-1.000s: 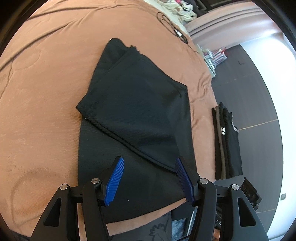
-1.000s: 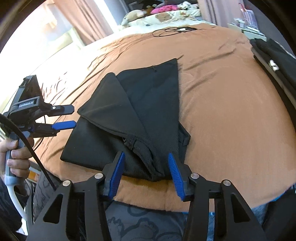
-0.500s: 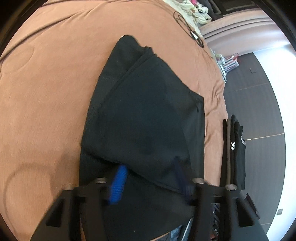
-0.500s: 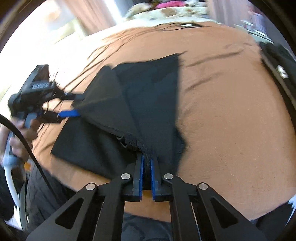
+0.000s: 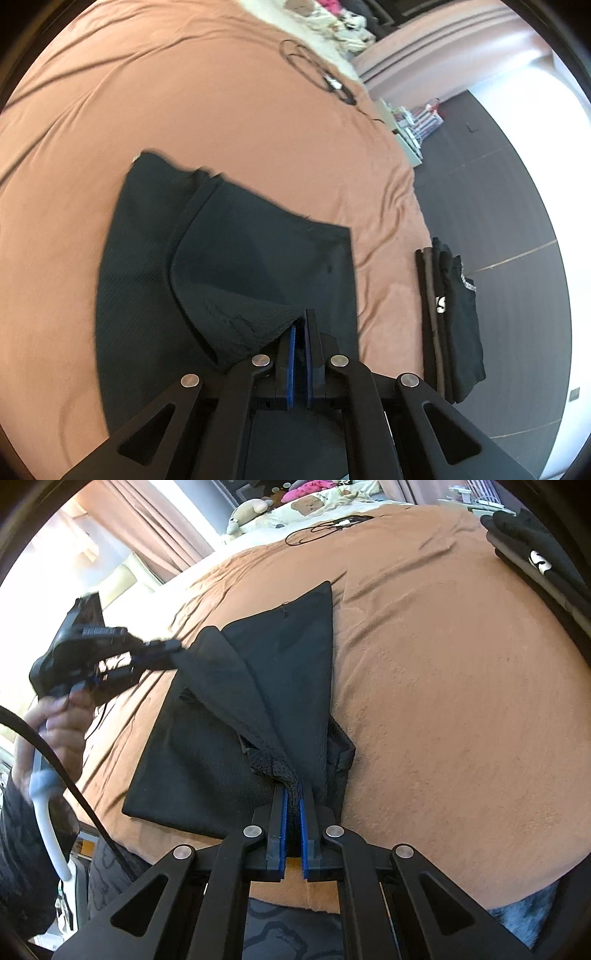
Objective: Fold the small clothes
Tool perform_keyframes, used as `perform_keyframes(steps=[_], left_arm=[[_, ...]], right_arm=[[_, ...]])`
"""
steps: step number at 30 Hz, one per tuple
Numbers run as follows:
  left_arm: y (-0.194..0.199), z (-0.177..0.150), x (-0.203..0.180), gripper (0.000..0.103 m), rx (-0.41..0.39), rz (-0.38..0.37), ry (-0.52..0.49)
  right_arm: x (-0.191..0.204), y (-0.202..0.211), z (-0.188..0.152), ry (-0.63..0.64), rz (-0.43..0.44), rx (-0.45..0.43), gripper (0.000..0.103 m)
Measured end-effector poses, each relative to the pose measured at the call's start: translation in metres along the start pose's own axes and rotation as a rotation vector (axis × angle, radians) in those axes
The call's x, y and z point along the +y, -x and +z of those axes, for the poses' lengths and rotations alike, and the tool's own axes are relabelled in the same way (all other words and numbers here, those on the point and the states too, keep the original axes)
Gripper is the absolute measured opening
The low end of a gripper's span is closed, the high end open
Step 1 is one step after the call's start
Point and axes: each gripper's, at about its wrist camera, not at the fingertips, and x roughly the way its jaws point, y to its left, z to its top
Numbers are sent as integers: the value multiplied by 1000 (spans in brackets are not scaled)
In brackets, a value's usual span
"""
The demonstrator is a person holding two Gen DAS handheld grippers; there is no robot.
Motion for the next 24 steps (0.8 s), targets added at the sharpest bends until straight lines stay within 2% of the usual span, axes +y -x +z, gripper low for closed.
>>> perform_keyframes(steps=[12,24], left_arm=[[-51,26,-51,4,30,10,-121],[-103,38,-71,4,96,2,-181]], right_arm=[[-11,0,-4,-42,41,-13,2],[-19,-4,-10,-84,60,-26,2]])
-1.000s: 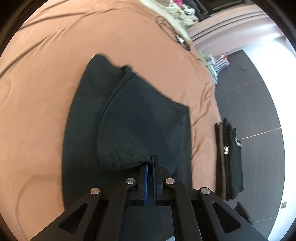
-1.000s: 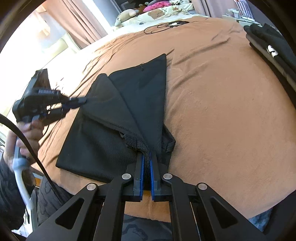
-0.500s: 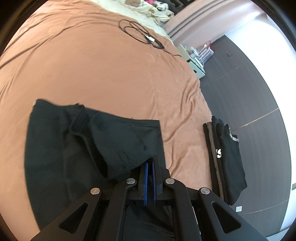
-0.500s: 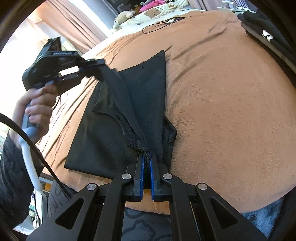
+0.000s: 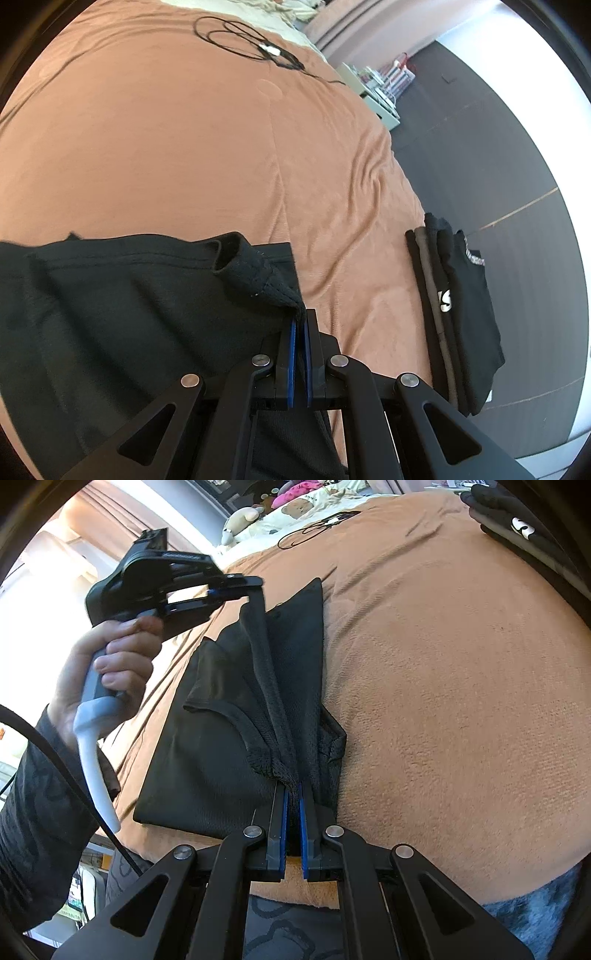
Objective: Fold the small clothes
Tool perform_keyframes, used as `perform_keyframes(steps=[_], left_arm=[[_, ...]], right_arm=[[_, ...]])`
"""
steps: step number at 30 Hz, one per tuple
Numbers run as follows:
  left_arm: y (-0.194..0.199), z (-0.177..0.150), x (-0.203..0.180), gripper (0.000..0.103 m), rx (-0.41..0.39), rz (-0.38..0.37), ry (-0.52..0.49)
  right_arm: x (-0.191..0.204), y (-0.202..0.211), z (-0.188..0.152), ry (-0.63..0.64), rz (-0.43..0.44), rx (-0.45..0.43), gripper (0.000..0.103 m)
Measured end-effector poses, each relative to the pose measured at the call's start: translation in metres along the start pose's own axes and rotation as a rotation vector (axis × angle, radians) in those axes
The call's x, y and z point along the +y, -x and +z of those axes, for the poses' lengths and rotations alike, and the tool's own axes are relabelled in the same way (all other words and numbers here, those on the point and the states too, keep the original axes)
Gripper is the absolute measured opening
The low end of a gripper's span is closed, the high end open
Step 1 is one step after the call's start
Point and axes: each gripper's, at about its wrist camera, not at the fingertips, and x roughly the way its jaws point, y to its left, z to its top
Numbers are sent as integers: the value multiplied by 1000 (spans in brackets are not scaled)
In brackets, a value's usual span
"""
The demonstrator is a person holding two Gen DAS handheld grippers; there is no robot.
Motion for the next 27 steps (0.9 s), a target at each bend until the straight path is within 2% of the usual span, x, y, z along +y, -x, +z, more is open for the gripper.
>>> perform_keyframes(steps=[4,8,11,13,15,18,22,27], left_arm=[[-18,4,-6,4,26,18,-25],[-27,8,-6,5,48,-10,-23],[-27,6,-7,22,62,-57,-17],[-21,4,-8,44,58,-57,-31],[-13,2,-8,49,42,-35,-43],[1,-1,1,50,36,-12,-37],[22,-8,16,50,26,57,-43],[50,-19,35,50,9,96,-32]], right_arm=[[-3,-1,-1,-20,8,-3,2],[-4,-2,-2,-28,10,-2,2],[-5,-1,-3,-31,10,-5,2],[-6,-1,-3,-34,9,-7,2],[-5,-1,-3,-36,5,-11,2],[-4,0,-4,-37,-4,-17,2],[-1,4,-6,-38,-17,-27,1],[0,8,-9,-42,-30,-29,1]])
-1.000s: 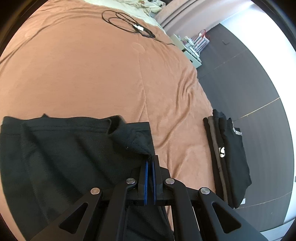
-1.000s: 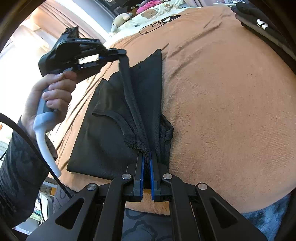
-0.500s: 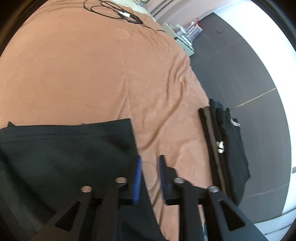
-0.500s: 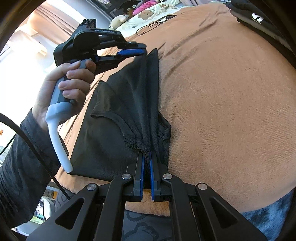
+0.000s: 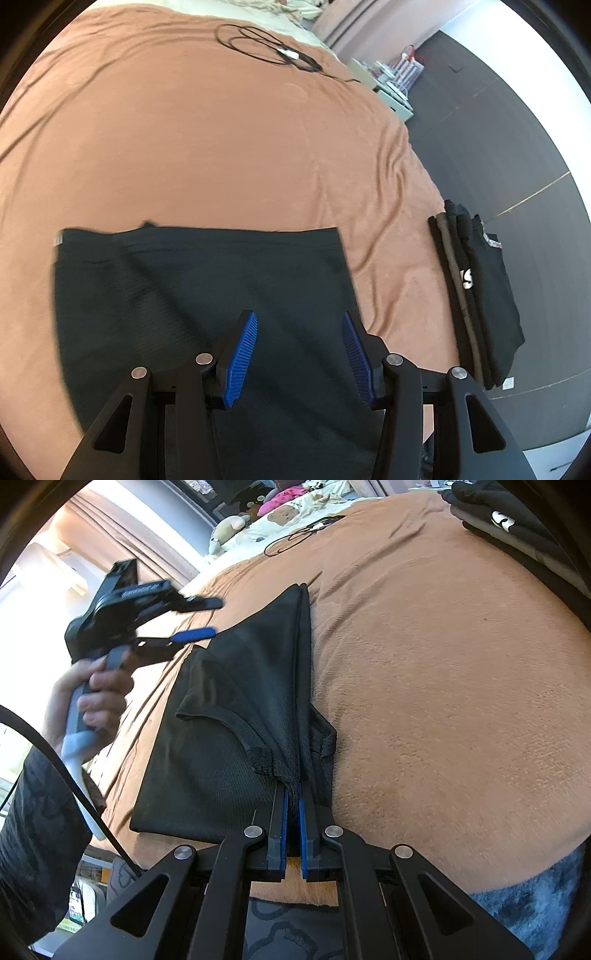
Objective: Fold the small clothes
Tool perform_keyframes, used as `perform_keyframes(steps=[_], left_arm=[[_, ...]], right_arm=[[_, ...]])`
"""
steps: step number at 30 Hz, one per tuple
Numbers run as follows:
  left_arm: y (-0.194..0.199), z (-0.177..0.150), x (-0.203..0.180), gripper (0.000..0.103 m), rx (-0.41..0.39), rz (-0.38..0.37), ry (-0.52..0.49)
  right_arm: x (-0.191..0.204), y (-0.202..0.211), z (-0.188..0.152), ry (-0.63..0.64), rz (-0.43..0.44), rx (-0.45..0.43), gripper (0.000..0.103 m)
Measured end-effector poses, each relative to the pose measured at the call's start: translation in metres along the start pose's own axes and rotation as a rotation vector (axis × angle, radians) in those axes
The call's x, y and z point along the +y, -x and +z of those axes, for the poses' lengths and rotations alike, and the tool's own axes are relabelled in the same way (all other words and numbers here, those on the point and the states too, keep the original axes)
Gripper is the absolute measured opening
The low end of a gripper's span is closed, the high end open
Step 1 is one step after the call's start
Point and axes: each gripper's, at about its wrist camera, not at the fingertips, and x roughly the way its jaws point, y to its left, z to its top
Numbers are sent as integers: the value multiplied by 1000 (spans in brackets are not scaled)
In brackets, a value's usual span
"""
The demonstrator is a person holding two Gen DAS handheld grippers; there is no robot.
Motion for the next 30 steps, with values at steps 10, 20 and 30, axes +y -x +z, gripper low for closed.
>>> perform_keyframes(steps=[10,20,30], left_arm=[[32,-32,47,50,-2,59,90],[20,-56,53,50,56,57,108],[1,-61,50,50,88,29,128]], right_arm=[[2,1,8,-6,-31,-1,1],[4,4,8,-10,-48,3,1],[13,5,10,32,-102,6,5]])
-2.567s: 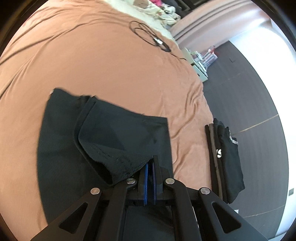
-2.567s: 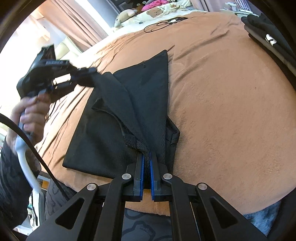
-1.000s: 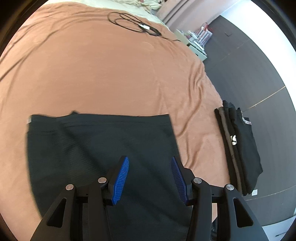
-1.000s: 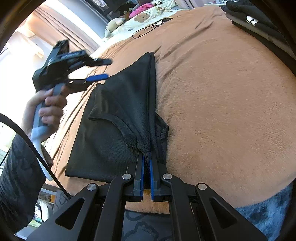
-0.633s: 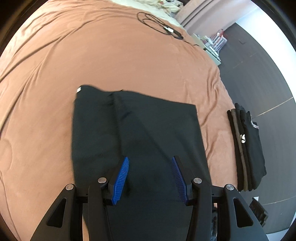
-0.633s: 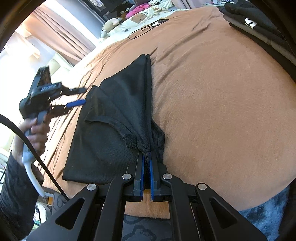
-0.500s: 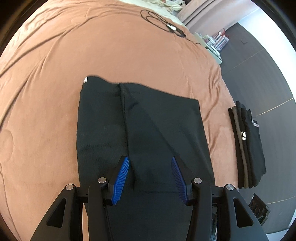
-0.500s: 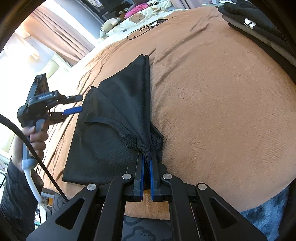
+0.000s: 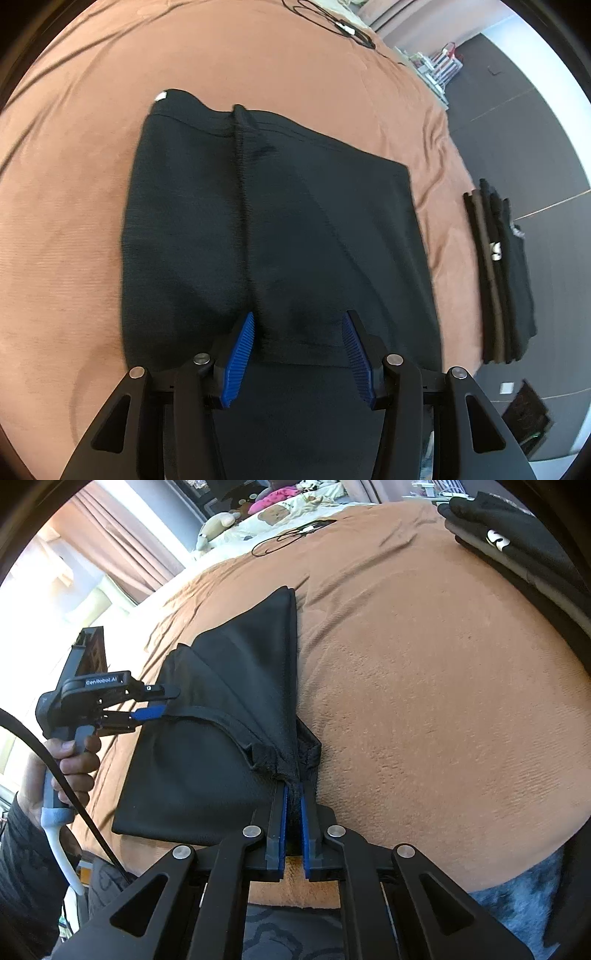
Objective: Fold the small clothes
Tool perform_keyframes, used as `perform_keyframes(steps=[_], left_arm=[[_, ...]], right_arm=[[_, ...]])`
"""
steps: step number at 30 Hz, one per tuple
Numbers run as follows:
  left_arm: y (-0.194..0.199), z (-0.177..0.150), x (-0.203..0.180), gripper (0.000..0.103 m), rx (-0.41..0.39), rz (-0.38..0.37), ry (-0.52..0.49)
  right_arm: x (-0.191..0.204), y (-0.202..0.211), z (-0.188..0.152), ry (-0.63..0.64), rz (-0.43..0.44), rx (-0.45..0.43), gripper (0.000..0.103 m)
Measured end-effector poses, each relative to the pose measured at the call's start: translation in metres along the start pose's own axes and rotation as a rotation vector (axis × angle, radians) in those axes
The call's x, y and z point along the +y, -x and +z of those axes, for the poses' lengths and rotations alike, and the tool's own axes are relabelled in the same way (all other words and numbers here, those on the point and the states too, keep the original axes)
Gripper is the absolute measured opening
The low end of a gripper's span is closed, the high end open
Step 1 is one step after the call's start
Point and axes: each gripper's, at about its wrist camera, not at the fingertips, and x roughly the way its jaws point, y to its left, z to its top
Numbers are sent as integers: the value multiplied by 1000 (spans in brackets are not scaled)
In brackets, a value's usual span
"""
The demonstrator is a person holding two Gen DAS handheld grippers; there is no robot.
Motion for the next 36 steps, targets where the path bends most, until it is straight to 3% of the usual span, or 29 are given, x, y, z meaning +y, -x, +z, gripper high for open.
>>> perform_keyframes(steps=[8,15,20,36], left_arm=[[-6,15,-14,49,-8,-79,4],[-13,36,-37,48,-32,-108,-24],[-20,52,-53,48,-58,-83,-60],[-65,82,-79,48,-57,-99,-70]], right_arm=[[-8,2,0,-4,22,23,34],[-15,1,5,-15,42,31,34],[-19,-1,8,-33,55,32,34],[-26,-2,11,-84,82,31,34]])
